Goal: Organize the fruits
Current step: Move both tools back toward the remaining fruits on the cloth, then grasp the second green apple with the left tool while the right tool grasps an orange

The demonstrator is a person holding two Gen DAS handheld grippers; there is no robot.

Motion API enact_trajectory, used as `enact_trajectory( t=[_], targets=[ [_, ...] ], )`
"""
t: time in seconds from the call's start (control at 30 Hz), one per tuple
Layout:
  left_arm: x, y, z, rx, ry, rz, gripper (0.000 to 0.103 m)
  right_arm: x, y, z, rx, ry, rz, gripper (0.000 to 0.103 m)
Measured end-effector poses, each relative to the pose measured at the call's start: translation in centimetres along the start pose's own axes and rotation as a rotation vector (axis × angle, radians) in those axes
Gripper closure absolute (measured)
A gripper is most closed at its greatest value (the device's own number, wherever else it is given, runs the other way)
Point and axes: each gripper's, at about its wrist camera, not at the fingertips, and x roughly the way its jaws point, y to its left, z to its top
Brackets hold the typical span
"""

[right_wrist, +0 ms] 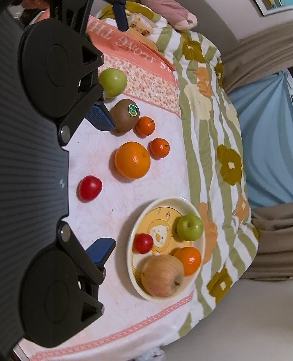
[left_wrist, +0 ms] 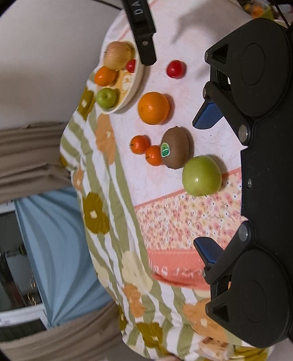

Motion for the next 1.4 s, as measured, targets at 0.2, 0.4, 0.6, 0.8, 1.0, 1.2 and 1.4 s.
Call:
enact_trajectory(
  t=[0.2, 0.4, 0.6, 0.8, 1.0, 1.2, 1.4],
  targets=[
    [3.1, 0.5, -0.3, 0.034, 0.037, -0.071, 0.008, 2.1, 1.5, -0.2, -0.014, -0.015, -0.049, 0.0],
    [5.4, 0.8, -0.4, 0.037, 0.069, -0.103, 0.014, 3.9, 2.2, -0.2, -0.003, -0.015, -0.066, 0.0],
    [7.0, 1.0, -0.5, 0.054, 0.1, -0.144, 0.028, 5.0, 2.2, -0.4, 0.01, -0.016, -0.081, 0.0],
    [7.8, 1.3, -0.8, 0.054, 0.12, -0.172, 0.041, 5.6, 2.0, -0.6, 0.035, -0.013, -0.082, 0.0],
    [7.6, 1.7, -1.0, 0.049, 0.111, -0.189, 0.041, 6.1, 2.1, -0.5, 0.027, -0.01, -0.088, 0.0],
    [7.3, 1.7, -1.2, 0.054, 0.106, -0.192, 0.041, 7.2, 2.6, 0.2, -0.003, -0.014, -0.088, 0.0],
    [6.9, 1.7, -1.5, 0.061, 0.106, -0.187, 0.041, 8.8, 2.9, 0.9, -0.005, -0.004, -0.059, 0.002]
  ],
)
